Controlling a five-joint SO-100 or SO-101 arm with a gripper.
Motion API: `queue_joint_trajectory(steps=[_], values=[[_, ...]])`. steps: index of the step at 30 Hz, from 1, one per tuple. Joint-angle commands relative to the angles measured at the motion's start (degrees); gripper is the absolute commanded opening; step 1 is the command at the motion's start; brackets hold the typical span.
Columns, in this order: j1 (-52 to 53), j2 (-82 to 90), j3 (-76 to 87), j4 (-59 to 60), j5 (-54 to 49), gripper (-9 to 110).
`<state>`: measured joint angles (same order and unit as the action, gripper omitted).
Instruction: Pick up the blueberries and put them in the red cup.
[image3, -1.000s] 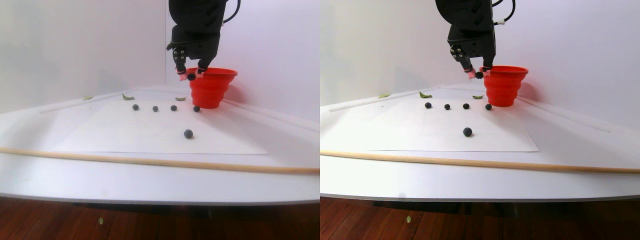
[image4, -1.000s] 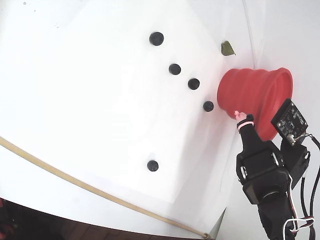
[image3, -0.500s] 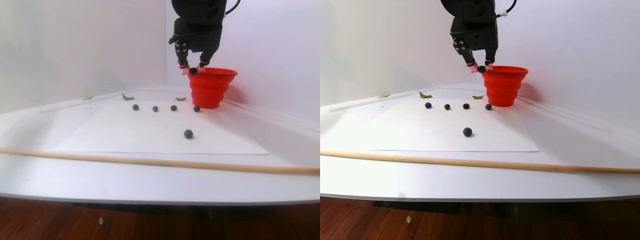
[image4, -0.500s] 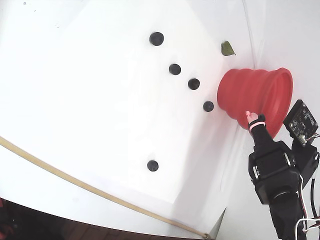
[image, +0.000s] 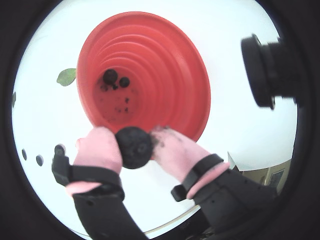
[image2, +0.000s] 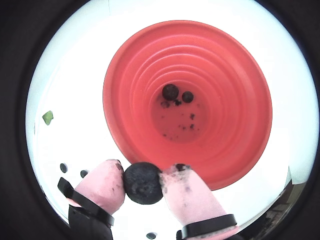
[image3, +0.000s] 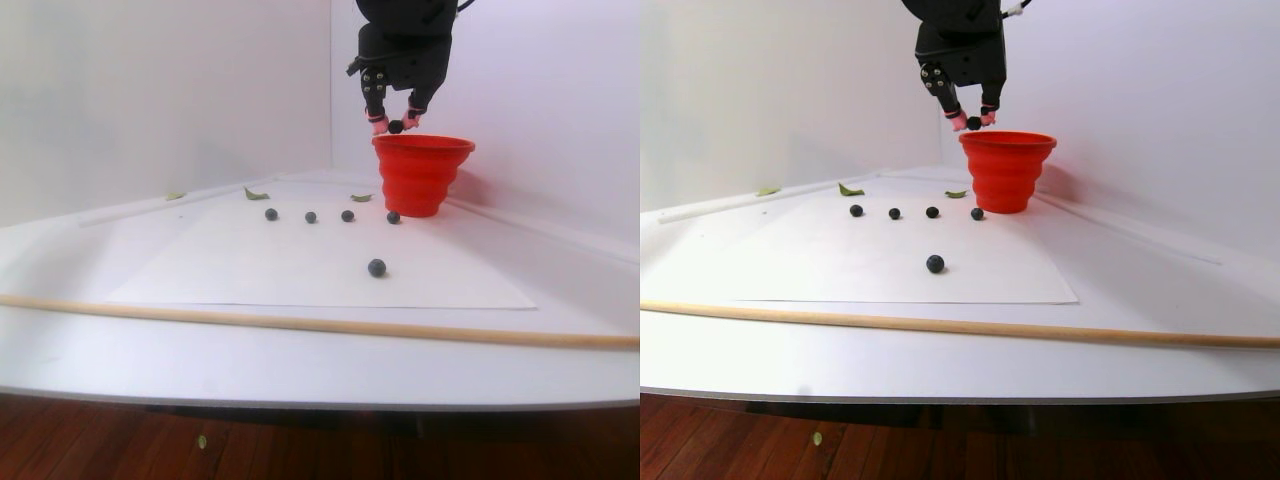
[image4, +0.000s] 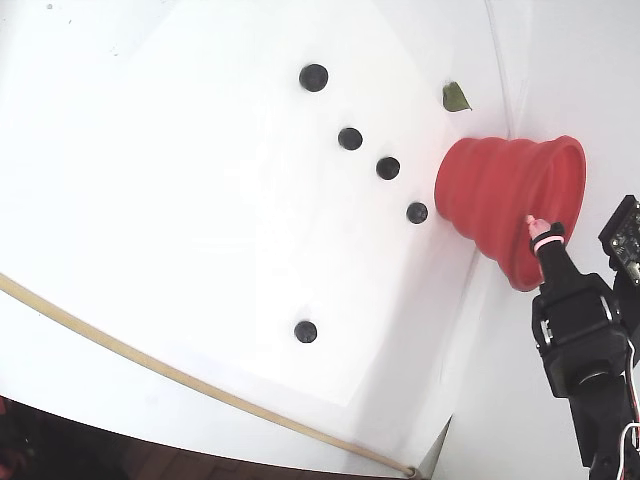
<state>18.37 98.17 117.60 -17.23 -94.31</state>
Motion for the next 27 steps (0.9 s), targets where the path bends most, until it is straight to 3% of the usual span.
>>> queue_joint_trajectory(steps=[1, 15, 27], values=[[2.37, 4.22, -8.17, -0.26, 0.62, 13], [3.87, -0.88, -12.92, -0.88, 0.26, 14], [4.13, 2.29, -9.76, -0.88, -0.26, 21]])
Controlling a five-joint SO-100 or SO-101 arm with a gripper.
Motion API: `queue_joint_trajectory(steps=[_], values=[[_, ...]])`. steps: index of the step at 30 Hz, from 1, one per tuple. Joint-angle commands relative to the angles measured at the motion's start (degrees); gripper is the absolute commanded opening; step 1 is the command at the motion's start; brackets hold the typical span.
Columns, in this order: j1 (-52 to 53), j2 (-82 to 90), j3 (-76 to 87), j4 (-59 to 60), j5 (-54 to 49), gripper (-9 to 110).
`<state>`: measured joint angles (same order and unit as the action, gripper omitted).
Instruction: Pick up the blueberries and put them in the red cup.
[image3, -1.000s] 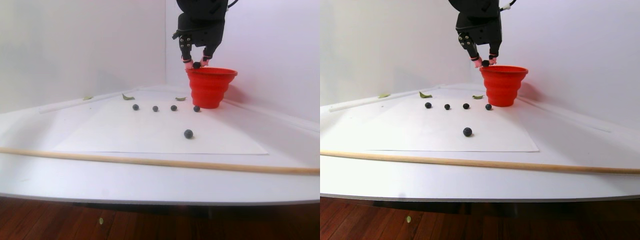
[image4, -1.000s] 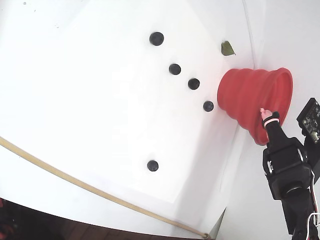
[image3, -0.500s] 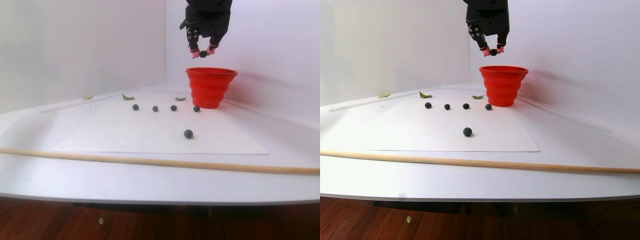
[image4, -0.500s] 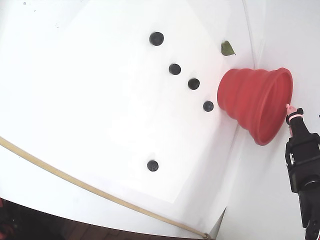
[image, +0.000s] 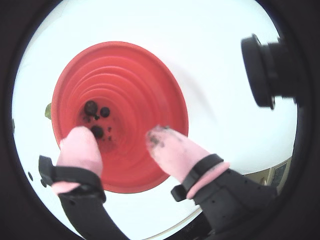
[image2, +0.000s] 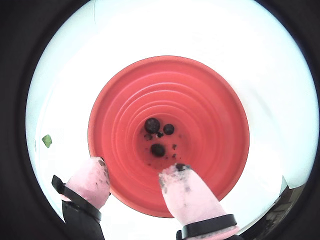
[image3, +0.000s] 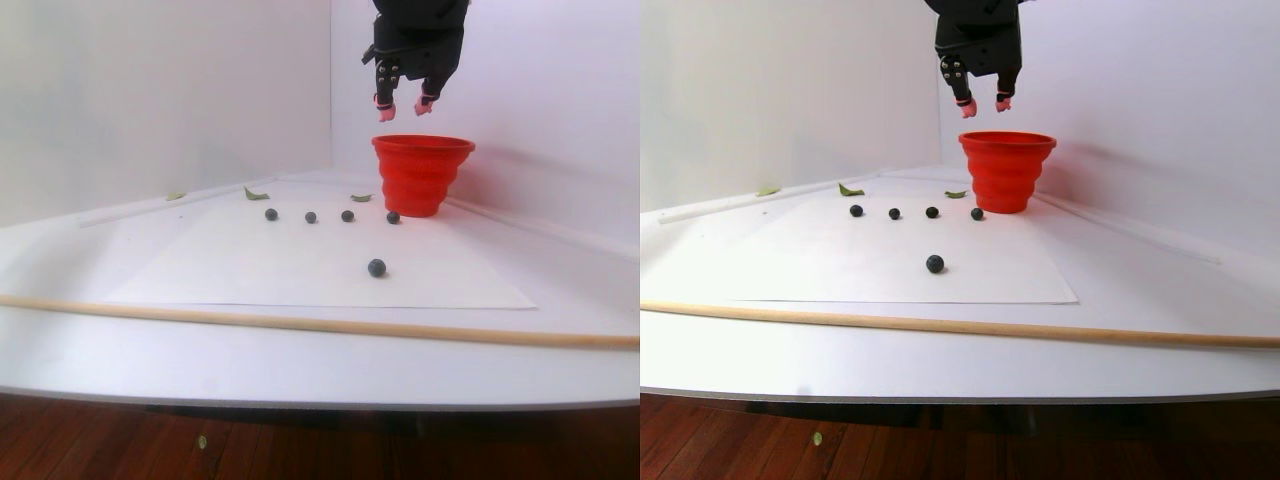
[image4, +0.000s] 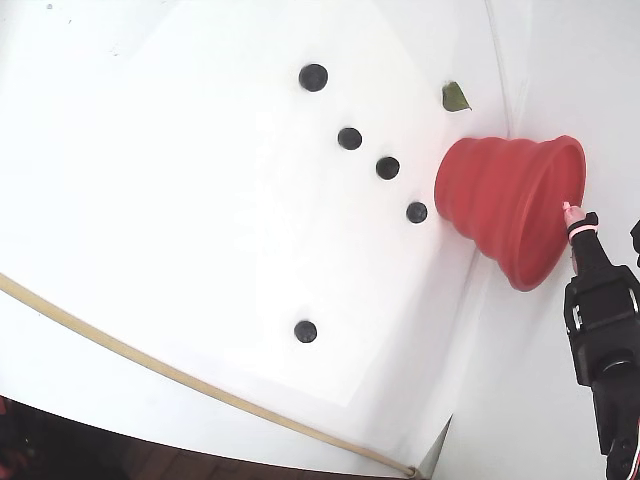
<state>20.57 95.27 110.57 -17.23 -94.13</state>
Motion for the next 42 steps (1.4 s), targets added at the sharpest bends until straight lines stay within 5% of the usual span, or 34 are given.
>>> queue_joint_trajectory(steps=[1, 42], values=[[1.93, 6.06, -1.93, -0.88, -0.62, 21], [2.72, 21.71, 27.69, -6.15, 1.85, 20]])
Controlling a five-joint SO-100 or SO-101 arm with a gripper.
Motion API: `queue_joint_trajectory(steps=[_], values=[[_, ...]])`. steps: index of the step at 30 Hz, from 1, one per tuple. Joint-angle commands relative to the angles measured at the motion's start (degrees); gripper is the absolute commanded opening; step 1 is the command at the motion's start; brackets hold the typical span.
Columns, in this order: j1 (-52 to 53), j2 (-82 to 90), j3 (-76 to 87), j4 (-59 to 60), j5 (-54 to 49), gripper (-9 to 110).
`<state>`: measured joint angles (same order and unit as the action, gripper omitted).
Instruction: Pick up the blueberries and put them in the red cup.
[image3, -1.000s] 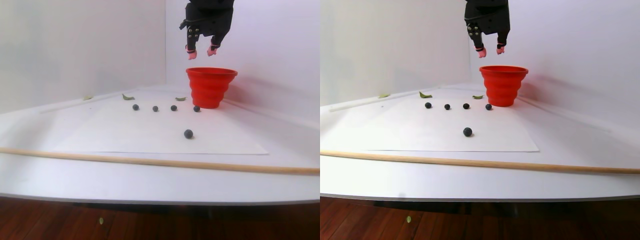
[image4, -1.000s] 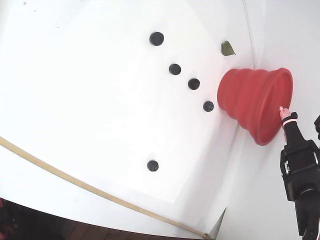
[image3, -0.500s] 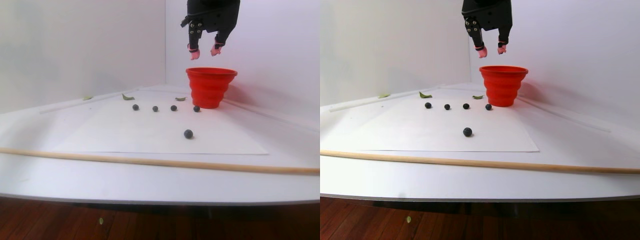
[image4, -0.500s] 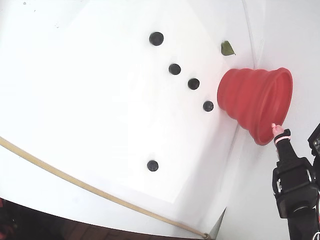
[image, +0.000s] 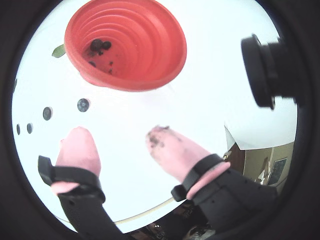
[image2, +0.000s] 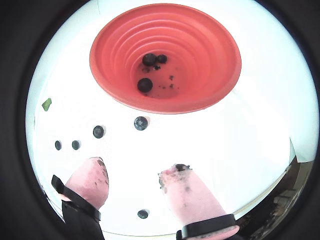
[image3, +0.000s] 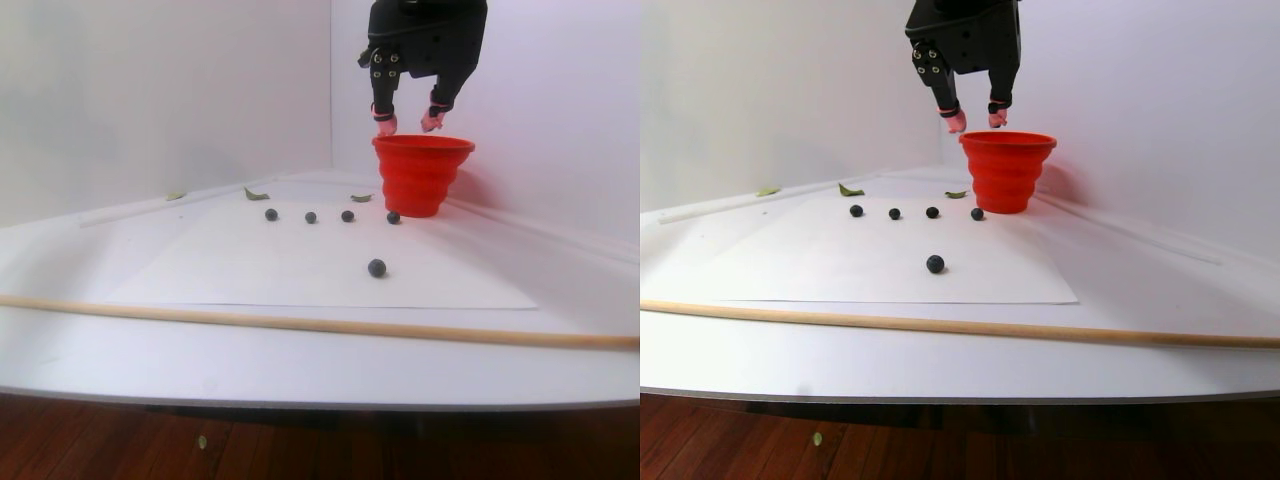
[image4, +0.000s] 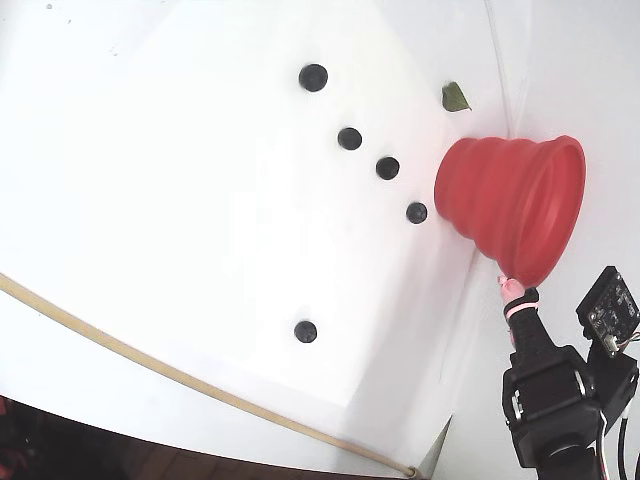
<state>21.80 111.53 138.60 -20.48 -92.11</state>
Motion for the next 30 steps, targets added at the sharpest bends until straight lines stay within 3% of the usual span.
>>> queue_joint_trajectory(steps=[1, 30], values=[[1.41, 5.1, 0.0, -3.52, -0.26, 20], [-1.32, -19.16, -3.6, -22.94, 1.14, 20]])
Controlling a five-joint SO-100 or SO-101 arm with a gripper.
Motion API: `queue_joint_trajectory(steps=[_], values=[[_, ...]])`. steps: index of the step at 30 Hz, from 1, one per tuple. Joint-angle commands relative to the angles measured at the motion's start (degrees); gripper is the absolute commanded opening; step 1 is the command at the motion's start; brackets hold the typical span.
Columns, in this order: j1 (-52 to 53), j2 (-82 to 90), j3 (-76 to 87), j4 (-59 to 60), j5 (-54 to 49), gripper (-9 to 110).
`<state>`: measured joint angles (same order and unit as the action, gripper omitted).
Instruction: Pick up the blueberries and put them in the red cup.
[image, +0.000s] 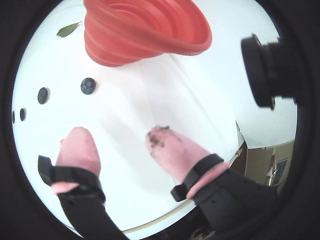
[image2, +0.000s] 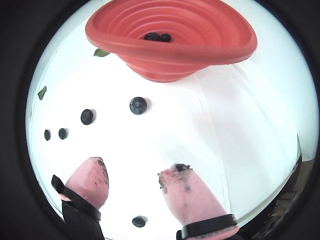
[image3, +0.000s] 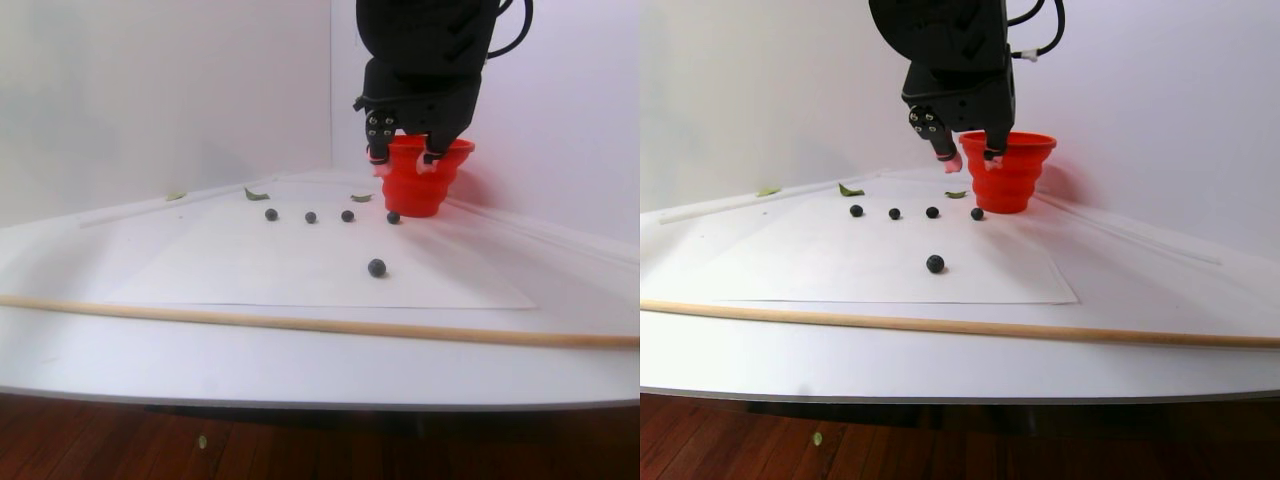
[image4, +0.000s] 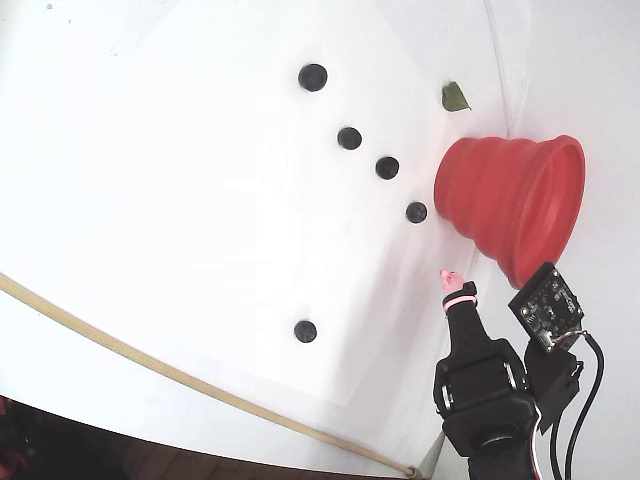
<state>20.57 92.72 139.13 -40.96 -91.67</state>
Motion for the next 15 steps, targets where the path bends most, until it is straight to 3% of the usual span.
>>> queue_joint_trajectory(steps=[1, 15], values=[[-0.26, -1.14, -4.57, -2.81, 0.79, 20], [-1.23, -9.93, -11.51, -4.04, 1.32, 21]])
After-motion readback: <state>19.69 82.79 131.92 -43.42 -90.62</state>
